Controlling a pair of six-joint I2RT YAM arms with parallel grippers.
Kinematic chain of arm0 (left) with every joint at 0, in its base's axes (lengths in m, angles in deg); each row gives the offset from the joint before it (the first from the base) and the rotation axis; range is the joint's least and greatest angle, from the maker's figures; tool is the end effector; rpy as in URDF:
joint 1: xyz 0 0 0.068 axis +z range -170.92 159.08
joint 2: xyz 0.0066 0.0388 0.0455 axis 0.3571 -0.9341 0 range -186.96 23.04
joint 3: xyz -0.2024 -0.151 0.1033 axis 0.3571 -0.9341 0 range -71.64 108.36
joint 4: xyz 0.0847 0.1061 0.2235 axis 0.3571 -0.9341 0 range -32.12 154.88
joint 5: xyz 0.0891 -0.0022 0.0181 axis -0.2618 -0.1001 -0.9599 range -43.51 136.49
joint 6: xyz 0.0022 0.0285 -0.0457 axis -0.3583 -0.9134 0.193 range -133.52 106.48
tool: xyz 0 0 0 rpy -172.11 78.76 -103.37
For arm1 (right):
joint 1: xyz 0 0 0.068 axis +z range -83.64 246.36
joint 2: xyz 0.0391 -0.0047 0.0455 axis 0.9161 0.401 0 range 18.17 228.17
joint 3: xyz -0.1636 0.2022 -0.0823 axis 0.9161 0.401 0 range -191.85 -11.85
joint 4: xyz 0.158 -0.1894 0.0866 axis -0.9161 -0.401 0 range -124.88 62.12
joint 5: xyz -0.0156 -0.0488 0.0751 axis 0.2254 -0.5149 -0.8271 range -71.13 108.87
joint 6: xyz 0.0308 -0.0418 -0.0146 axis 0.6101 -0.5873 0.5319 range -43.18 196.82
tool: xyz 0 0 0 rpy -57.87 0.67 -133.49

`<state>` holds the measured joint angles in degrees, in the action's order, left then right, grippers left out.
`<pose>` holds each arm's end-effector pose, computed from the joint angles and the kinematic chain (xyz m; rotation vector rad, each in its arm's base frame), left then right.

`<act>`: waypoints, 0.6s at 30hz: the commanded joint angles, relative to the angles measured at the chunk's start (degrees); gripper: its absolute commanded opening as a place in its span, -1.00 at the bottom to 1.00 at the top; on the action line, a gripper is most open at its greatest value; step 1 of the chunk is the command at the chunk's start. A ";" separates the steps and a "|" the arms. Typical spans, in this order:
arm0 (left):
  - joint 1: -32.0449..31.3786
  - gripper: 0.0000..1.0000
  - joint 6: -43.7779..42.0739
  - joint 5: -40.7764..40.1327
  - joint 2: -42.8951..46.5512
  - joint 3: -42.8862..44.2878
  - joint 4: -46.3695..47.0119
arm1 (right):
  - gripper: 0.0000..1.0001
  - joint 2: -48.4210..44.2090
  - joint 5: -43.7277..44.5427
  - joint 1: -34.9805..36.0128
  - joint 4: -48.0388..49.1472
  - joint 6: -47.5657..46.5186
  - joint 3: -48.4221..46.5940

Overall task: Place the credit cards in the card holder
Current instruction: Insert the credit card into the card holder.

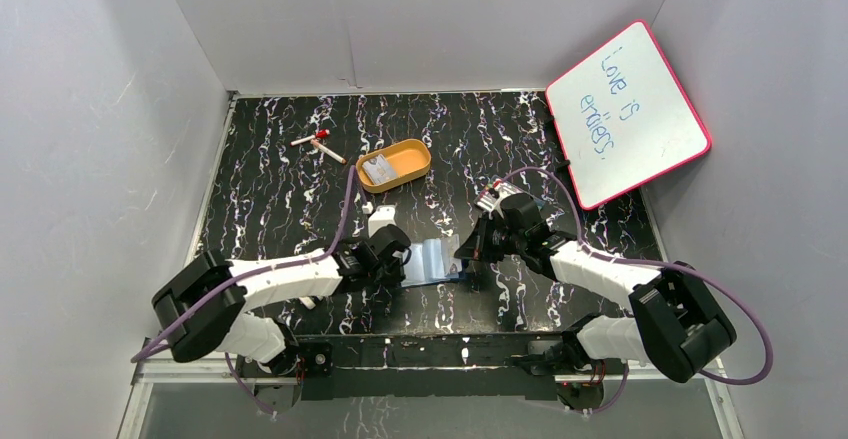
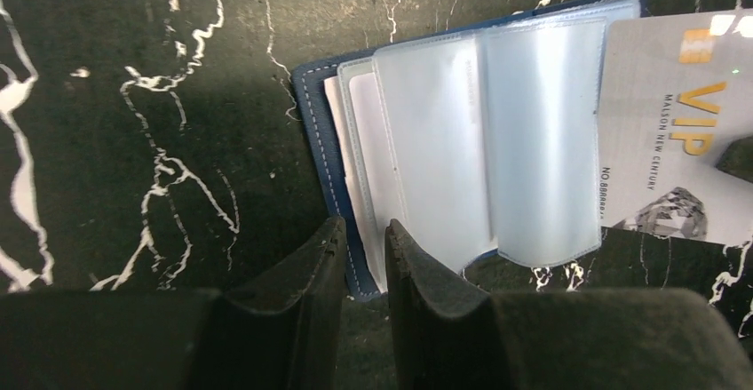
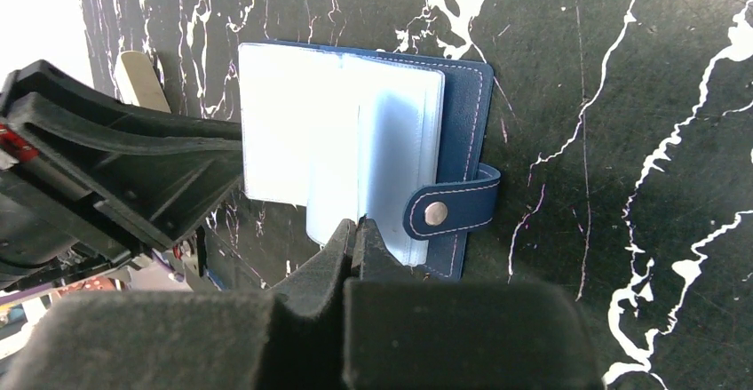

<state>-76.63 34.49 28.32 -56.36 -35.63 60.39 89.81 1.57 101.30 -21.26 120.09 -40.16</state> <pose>0.1575 -0.2111 0.1683 0.0136 2.4089 -0.4906 0.1929 0.1477 0.1750 -0.0083 2.4014 1.0406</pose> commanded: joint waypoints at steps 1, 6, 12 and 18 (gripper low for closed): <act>0.15 -0.56 -0.50 -5.10 6.01 0.10 -4.76 | -1.00 0.10 -0.17 0.02 2.31 -0.28 -0.67; 0.24 -0.55 -1.82 -6.71 7.60 0.72 -5.86 | -1.00 -0.50 1.78 -0.03 -0.03 -1.02 -1.50; 0.29 -0.57 -3.39 -8.29 12.10 1.37 -4.29 | -1.00 -2.11 3.45 0.00 -3.80 -2.45 -2.65; 0.33 -0.56 -5.74 -7.34 11.76 4.55 -3.36 | -1.00 -6.50 9.25 0.00 -11.56 -3.59 -5.24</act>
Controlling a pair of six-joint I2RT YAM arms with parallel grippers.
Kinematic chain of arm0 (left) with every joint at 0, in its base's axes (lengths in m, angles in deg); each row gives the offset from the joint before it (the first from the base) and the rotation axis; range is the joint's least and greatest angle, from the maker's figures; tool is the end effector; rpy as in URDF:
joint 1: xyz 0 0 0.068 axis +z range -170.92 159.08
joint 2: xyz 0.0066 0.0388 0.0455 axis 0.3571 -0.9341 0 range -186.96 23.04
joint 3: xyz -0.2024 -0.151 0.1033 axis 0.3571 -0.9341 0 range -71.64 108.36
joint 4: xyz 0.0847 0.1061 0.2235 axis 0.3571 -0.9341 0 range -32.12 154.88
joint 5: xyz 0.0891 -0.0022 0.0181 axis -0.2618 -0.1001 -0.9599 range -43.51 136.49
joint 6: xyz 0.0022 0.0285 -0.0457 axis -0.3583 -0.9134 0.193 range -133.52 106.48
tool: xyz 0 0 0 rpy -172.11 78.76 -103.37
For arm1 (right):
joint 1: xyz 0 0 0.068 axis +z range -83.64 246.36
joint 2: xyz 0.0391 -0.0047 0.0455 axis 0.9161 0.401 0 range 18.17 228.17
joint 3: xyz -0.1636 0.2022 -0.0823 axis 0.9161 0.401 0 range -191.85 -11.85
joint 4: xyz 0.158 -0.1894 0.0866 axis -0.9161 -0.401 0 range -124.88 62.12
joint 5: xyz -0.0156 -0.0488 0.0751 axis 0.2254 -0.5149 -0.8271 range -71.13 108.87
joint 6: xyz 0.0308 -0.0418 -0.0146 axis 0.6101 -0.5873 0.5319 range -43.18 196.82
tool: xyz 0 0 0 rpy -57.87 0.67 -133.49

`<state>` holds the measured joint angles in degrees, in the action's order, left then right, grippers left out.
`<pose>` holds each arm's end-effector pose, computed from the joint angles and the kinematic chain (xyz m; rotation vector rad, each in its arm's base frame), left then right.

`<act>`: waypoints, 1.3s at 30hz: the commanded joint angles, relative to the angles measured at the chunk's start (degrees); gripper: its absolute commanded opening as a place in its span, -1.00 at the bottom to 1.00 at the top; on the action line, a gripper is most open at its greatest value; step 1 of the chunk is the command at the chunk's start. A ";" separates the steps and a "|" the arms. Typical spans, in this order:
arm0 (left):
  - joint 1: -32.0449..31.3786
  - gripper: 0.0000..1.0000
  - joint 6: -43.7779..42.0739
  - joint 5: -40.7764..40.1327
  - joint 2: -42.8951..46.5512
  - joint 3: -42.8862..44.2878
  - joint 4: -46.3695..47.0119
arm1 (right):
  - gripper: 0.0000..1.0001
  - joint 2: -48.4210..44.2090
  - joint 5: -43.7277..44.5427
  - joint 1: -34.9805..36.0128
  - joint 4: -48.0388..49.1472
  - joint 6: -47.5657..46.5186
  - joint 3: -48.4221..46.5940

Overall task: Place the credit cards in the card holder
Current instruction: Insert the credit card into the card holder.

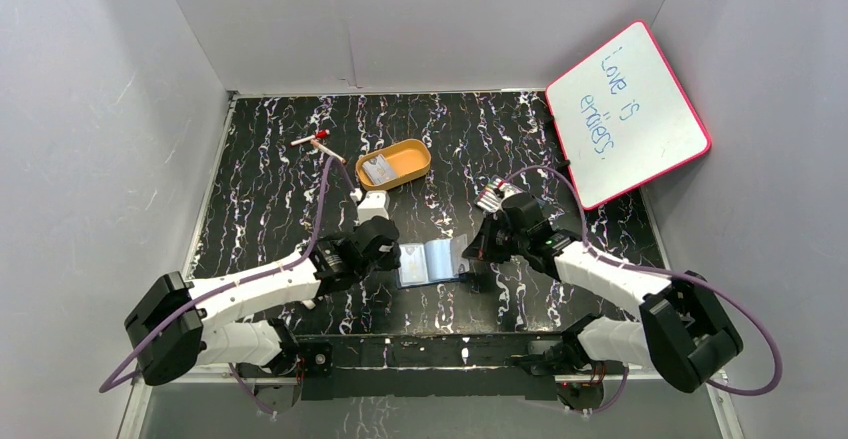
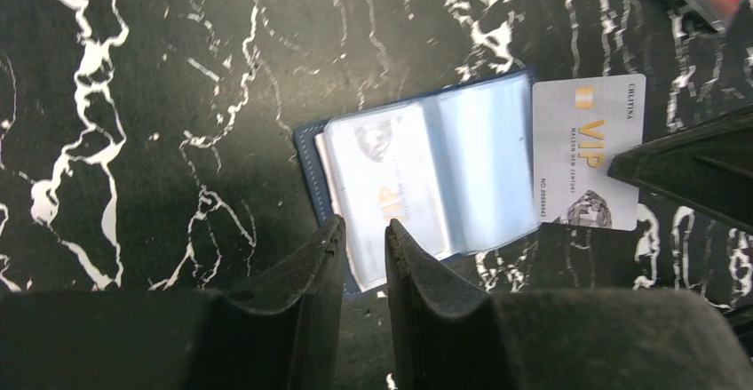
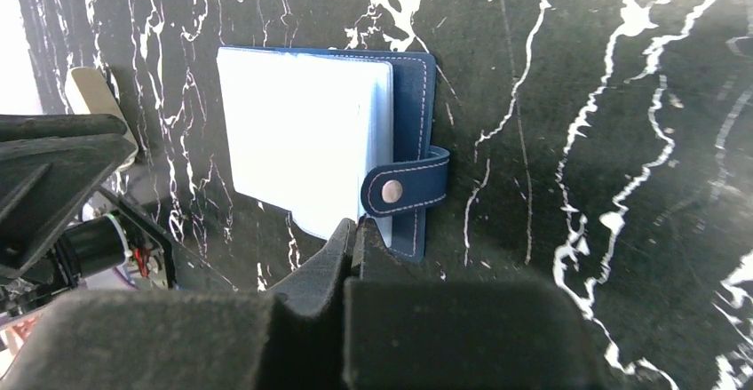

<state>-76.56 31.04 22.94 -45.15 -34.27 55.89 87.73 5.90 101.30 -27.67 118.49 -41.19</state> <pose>0.1502 -0.1942 0.2163 -0.0015 2.2450 -0.5039 0.1895 0.1422 0.1786 0.0142 2.4352 0.9198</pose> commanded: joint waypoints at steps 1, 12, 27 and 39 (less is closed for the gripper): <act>0.31 -0.56 -2.42 -1.87 0.37 3.25 1.12 | -1.00 -5.17 5.84 0.04 -6.59 -2.46 -5.02; 2.02 -0.61 -0.57 5.43 0.81 -1.48 7.70 | -1.00 -3.11 -8.25 3.13 5.68 -2.90 -8.09; 6.30 -0.69 2.53 13.97 -4.34 -7.07 15.76 | -1.00 11.60 -8.23 4.57 18.01 2.98 -5.04; 6.51 -0.75 3.09 13.09 -6.10 -9.23 15.15 | -1.00 11.66 -4.69 4.56 16.50 2.80 -2.63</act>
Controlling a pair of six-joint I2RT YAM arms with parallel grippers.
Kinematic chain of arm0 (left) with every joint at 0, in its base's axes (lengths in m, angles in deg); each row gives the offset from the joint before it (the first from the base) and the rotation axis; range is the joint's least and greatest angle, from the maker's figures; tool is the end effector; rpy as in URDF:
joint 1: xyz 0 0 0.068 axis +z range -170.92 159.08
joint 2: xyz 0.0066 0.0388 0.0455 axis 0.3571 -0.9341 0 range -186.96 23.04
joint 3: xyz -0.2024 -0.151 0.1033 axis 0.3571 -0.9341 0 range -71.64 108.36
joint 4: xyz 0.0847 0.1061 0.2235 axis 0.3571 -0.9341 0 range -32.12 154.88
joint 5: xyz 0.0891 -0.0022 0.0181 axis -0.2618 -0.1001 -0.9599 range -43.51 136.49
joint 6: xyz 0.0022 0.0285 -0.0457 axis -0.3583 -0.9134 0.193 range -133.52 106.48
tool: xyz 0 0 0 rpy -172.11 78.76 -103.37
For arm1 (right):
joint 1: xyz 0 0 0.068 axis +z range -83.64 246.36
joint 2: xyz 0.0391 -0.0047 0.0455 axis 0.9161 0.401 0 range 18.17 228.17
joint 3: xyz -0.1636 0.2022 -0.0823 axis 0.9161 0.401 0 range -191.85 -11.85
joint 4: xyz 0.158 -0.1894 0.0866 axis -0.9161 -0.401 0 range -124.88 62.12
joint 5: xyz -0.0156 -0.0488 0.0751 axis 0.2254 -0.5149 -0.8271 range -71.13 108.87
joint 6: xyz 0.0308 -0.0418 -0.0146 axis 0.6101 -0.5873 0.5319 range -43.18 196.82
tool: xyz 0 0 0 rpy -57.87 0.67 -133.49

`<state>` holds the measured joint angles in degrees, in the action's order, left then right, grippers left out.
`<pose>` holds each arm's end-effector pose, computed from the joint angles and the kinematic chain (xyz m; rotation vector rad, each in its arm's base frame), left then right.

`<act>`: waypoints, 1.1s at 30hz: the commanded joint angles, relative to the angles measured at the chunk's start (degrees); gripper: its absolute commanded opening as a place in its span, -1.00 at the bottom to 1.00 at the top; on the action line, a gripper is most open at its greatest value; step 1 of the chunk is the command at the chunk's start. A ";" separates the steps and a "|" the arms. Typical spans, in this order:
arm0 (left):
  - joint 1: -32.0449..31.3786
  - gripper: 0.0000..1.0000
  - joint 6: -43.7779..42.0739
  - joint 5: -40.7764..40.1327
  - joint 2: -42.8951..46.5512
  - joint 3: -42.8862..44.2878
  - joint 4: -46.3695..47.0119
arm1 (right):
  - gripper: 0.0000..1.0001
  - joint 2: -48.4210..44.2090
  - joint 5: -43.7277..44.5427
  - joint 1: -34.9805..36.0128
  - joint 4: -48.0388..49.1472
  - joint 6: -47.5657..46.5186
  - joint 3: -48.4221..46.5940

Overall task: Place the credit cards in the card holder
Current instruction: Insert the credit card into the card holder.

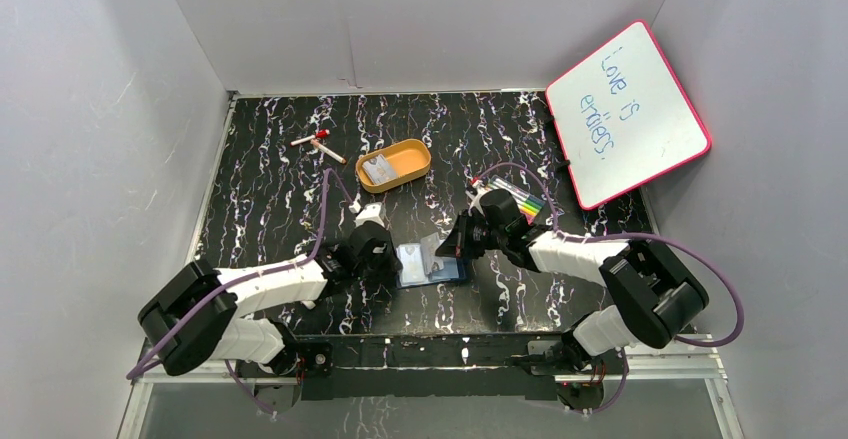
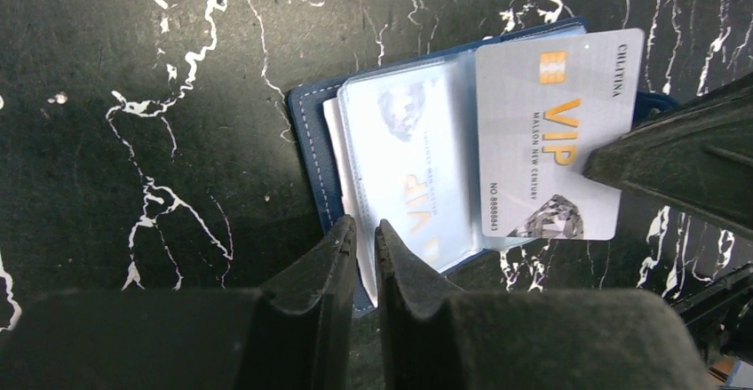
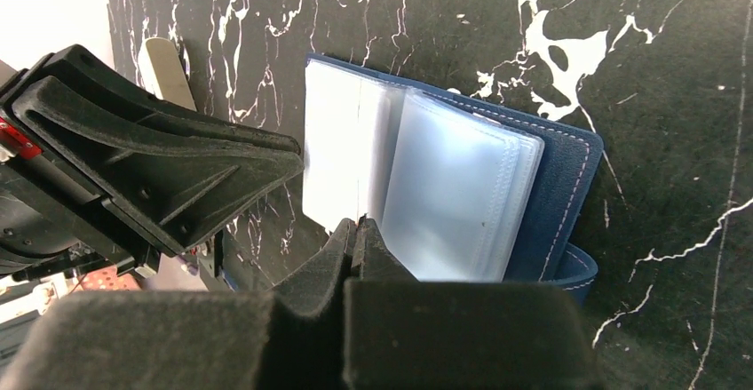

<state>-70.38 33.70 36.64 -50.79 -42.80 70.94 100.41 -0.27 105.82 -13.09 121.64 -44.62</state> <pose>0.1653 -0.1838 0.1677 -0.0506 2.3376 -0.6999 0.2069 0.1855 0.1666 -0.0991 2.3968 1.1392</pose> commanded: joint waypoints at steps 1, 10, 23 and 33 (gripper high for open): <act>0.32 -0.76 0.53 -0.54 -0.67 -0.83 0.21 | -1.00 -1.04 1.47 0.00 2.03 -0.30 1.09; 0.36 -0.78 0.94 -0.60 -0.32 -1.41 -0.08 | -1.00 -0.45 1.61 0.05 2.37 -0.17 1.66; 0.34 -0.79 1.45 -0.04 -0.18 -2.29 0.59 | -1.00 2.15 -1.35 0.08 4.96 3.06 1.77; 0.34 -0.80 1.48 0.09 -0.09 -2.66 0.70 | -1.00 3.44 -1.08 0.02 4.99 4.29 2.26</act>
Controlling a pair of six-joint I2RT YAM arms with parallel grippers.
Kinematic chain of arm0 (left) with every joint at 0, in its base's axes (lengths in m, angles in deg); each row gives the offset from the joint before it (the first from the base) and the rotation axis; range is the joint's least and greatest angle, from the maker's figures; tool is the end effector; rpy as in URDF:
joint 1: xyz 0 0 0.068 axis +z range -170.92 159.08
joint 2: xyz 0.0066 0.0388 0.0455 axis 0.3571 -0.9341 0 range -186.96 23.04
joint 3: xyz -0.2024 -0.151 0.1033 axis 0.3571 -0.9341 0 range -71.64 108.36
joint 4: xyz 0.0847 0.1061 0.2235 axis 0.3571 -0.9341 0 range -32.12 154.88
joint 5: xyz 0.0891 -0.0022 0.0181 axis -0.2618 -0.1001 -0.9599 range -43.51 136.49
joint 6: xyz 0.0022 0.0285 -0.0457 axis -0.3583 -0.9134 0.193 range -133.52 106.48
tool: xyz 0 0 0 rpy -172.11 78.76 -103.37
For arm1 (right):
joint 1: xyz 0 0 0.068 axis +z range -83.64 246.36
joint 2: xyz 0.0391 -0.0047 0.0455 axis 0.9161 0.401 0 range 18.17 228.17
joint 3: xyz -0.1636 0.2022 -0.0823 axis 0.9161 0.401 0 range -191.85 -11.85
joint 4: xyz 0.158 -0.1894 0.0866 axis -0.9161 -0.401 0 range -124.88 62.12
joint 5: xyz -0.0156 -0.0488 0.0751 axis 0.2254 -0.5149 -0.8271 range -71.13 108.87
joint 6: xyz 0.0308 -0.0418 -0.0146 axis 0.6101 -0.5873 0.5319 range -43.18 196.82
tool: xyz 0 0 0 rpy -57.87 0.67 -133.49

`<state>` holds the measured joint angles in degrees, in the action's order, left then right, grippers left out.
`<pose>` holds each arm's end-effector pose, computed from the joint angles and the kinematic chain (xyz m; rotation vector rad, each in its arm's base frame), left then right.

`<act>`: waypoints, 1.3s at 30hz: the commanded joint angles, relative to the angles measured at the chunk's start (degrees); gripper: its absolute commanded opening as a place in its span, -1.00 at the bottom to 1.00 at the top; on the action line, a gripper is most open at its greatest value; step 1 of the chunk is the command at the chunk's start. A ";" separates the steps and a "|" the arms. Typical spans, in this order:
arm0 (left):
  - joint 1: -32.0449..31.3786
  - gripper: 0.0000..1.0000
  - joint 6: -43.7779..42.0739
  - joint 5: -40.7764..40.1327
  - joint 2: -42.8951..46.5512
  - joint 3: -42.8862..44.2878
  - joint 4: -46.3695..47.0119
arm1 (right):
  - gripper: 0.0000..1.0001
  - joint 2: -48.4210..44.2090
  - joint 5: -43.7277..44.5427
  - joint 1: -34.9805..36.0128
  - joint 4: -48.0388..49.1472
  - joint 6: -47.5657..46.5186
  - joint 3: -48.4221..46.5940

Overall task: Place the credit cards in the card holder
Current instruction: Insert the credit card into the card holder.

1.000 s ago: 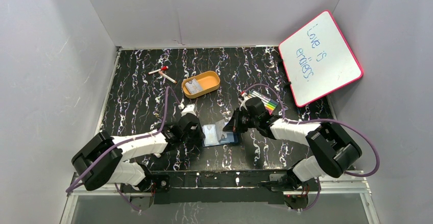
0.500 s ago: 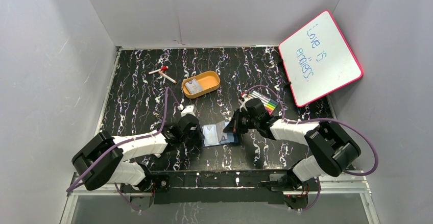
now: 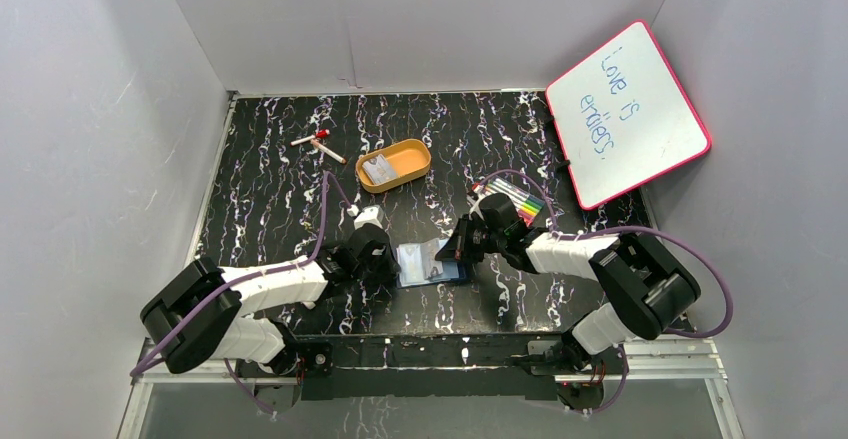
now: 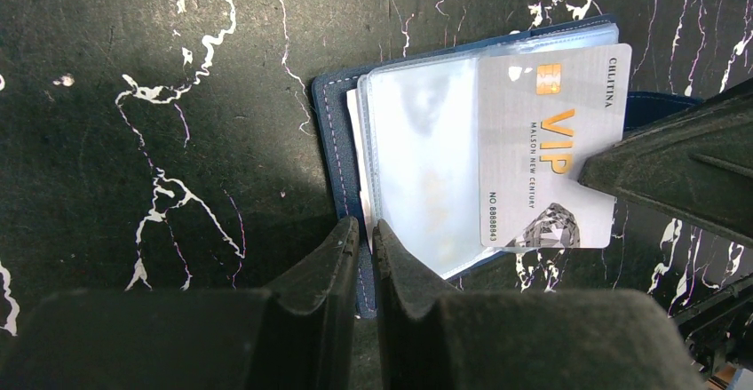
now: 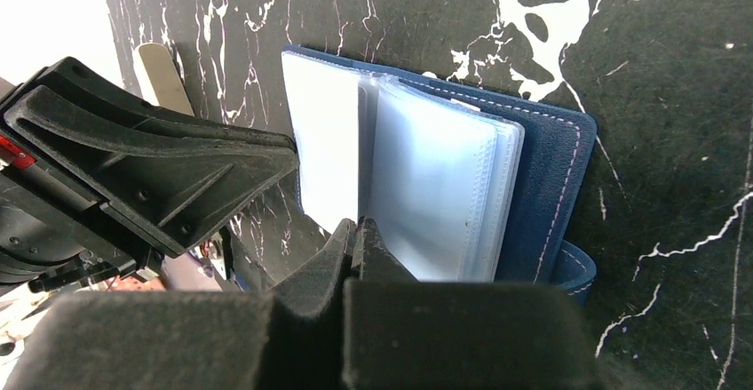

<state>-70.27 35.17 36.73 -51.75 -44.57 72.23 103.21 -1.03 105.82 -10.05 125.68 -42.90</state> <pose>0.1631 -0.1805 0.1567 -0.0798 2.3631 -0.6923 0.2058 0.1851 0.1502 -0.0166 2.4481 1.1696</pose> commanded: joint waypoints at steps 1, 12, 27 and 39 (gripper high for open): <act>0.21 -0.80 0.08 -0.04 0.87 -0.88 -0.66 | -1.00 0.54 -0.04 0.01 1.71 -0.04 0.59; 0.22 -0.82 -0.13 -0.70 0.87 -0.61 -1.38 | -1.00 -0.51 3.51 0.08 -2.09 -2.97 0.98; 0.21 -0.83 -0.09 -0.90 0.61 -0.53 -1.73 | -1.00 -2.11 4.60 0.09 -3.54 -3.33 1.78; 0.22 -0.84 0.09 0.07 -0.01 -0.65 -0.94 | -1.00 0.51 1.35 0.25 0.56 -2.04 1.00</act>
<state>-70.22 35.17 36.69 -51.75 -44.61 72.17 102.55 0.69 105.82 -10.90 124.48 -41.96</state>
